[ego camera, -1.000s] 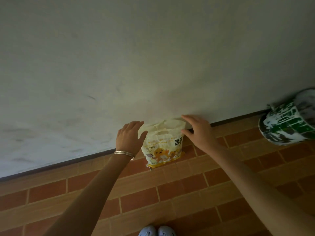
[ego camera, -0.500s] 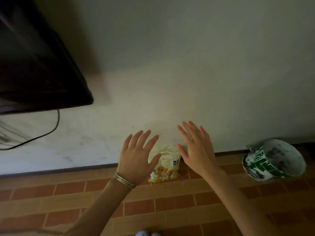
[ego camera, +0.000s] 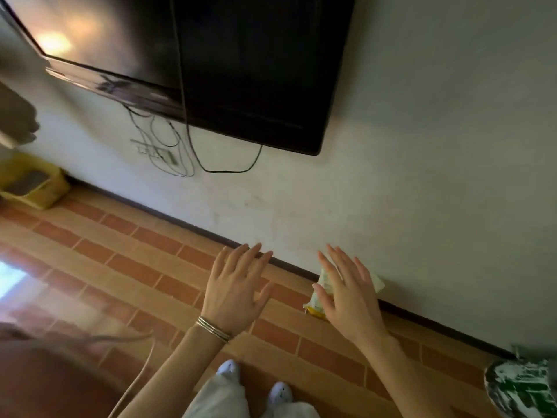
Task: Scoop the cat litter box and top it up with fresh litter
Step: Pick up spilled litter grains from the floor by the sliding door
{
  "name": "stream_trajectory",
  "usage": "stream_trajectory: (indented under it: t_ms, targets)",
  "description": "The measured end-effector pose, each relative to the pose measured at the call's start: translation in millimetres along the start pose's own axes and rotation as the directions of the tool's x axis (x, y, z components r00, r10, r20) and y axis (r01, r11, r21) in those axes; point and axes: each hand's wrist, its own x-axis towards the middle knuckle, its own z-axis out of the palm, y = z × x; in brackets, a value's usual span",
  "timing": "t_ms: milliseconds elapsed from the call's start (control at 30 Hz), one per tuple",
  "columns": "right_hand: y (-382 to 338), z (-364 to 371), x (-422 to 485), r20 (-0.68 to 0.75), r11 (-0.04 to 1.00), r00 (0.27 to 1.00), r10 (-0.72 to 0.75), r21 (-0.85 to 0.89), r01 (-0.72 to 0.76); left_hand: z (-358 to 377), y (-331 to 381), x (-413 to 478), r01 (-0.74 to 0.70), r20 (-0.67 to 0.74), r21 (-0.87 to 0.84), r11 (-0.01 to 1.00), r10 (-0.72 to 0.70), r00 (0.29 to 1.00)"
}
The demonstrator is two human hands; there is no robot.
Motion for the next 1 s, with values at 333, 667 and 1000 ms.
stream_trajectory:
  t_ms: [333, 667, 1000]
  targets:
    - [-115.8, 46.8, 64.5, 0.199, 0.951, 0.931, -0.305, 0.009, 0.309, -26.6, -117.4, -85.9, 0.340, -0.043, -0.003, 0.940, -0.340, 0.939]
    - [-291.2, 69.0, 134.9, 0.110, 0.879, 0.873, -0.476, 0.090, 0.468, -85.3, -280.2, -166.3, 0.555, -0.120, 0.016, 0.832, -0.550, 0.827]
    - [-441.2, 87.0, 181.5, 0.031, 0.756, 0.765, -0.643, 0.182, 0.629, -131.9, -394.5, -228.9, 0.652, -0.183, 0.024, 0.758, -0.638, 0.748]
